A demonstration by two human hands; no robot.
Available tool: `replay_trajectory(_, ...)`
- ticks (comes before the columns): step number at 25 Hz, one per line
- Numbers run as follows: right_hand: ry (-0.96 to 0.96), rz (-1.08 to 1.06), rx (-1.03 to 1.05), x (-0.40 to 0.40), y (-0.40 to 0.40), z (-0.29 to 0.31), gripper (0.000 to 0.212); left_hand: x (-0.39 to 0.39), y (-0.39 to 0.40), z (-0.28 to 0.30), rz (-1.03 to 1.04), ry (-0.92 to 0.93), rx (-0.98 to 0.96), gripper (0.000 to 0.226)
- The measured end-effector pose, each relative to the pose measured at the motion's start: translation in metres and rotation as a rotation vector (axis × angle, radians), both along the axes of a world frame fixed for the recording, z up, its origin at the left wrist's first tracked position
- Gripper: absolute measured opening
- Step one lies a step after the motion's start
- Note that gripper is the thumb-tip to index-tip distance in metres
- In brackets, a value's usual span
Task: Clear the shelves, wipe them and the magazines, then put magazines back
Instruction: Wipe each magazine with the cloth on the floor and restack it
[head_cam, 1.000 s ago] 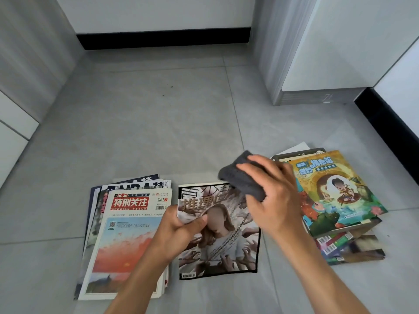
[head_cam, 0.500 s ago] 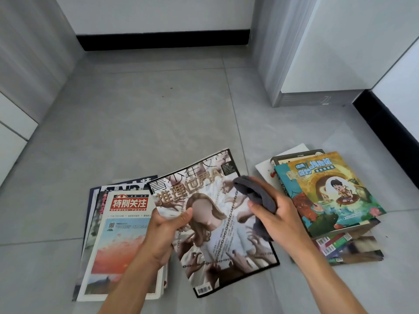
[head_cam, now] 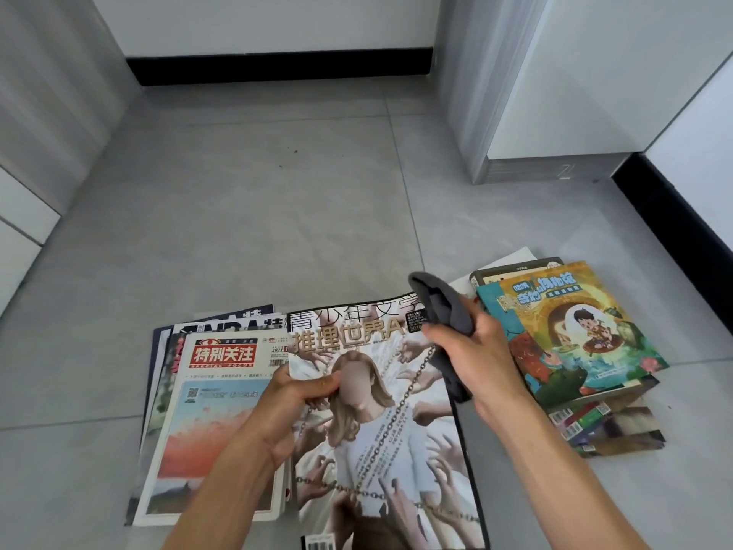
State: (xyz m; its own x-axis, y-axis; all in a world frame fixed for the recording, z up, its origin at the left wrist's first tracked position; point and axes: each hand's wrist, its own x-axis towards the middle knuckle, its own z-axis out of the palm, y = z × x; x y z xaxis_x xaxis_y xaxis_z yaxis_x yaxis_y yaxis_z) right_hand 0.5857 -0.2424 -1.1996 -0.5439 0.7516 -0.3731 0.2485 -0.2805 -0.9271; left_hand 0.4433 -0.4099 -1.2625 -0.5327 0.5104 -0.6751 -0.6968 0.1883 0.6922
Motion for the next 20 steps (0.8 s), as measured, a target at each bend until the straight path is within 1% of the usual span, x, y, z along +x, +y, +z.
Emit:
replay_trajectory(2, -0.016, 0.023, 0.044, -0.013, 0.006, 0.002, 0.043, 0.007, 0.005, -0.002, 0.096, -0.016, 0.003, 0.068)
replay_trajectory(4, -0.078, 0.114, 0.085, -0.01, 0.003, 0.005, 0.044, 0.004, 0.008, -0.001, 0.22, -0.004, 0.001, 0.05)
replay_trajectory(5, -0.117, 0.159, 0.08, -0.002, 0.0, 0.007, 0.043, -0.002, 0.006, -0.001, 0.283, -0.005, -0.015, 0.045)
replay_trajectory(6, -0.14, 0.203, 0.053, 0.009, -0.004, 0.008, 0.043, -0.01, 0.003, -0.002, 0.342, -0.031, -0.013, 0.046)
replay_trajectory(8, -0.149, 0.298, -0.037, 0.029, -0.011, 0.014, 0.044, -0.026, -0.004, -0.003, 0.39, -0.066, -0.019, 0.06)
replay_trajectory(9, -0.148, 0.328, -0.06, 0.033, -0.011, 0.015, 0.046, -0.032, -0.006, -0.001, 0.371, -0.068, -0.018, 0.058)
replay_trajectory(10, -0.142, 0.329, -0.059, 0.033, -0.009, 0.013, 0.047, -0.035, -0.006, 0.0, 0.351, -0.076, -0.007, 0.048)
replay_trajectory(12, -0.106, 0.215, -0.035, 0.021, -0.005, 0.009, 0.043, -0.032, -0.001, 0.004, 0.317, -0.118, 0.033, 0.026)
replay_trajectory(13, -0.086, 0.127, -0.053, 0.012, -0.003, 0.007, 0.041, -0.026, 0.003, 0.007, 0.308, -0.165, 0.063, 0.023)
replay_trajectory(15, -0.034, -0.017, -0.118, -0.009, 0.002, 0.004, 0.038, -0.012, 0.013, 0.013, 0.318, -0.268, 0.138, 0.021)
replay_trajectory(16, 0.003, -0.088, -0.144, -0.017, 0.005, 0.002, 0.037, -0.004, 0.018, 0.015, 0.311, -0.289, 0.172, 0.02)
replay_trajectory(18, 0.081, -0.284, -0.182, -0.029, 0.013, -0.003, 0.033, 0.008, 0.028, 0.016, 0.268, -0.275, 0.234, 0.025)
replay_trajectory(19, 0.116, -0.38, -0.162, -0.032, 0.014, -0.006, 0.03, 0.012, 0.034, 0.016, 0.247, -0.267, 0.236, 0.029)
replay_trajectory(20, 0.123, -0.452, -0.059, -0.032, 0.012, -0.011, 0.027, 0.016, 0.039, 0.016, 0.248, -0.269, 0.224, 0.031)
